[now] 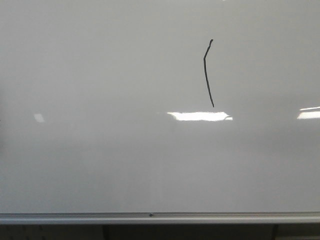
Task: Write number 1 on whiteboard
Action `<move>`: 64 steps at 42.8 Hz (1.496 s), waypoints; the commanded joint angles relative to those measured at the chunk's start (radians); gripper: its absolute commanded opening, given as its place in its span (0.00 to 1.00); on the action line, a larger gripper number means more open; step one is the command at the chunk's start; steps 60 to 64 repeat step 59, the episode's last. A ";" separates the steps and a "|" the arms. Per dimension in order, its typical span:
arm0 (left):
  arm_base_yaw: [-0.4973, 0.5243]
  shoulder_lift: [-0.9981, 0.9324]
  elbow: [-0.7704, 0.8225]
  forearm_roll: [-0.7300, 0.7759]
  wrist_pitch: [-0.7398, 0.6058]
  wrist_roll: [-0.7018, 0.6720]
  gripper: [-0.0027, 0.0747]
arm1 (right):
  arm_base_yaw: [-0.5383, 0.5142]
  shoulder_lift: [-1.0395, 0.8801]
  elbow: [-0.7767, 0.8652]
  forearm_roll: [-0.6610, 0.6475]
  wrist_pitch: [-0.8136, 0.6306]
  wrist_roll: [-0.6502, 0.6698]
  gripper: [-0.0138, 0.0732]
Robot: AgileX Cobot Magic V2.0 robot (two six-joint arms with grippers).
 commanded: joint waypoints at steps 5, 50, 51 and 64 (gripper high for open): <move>0.000 -0.018 0.023 0.000 -0.074 -0.009 0.01 | -0.012 -0.075 0.085 -0.176 -0.103 0.183 0.09; 0.000 -0.016 0.023 0.000 -0.074 -0.009 0.01 | -0.012 -0.137 0.150 -0.180 -0.080 0.185 0.09; 0.000 -0.016 0.023 0.000 -0.074 -0.009 0.01 | -0.012 -0.137 0.150 -0.180 -0.080 0.185 0.09; 0.000 -0.016 0.023 0.000 -0.074 -0.009 0.01 | -0.012 -0.137 0.150 -0.180 -0.080 0.185 0.09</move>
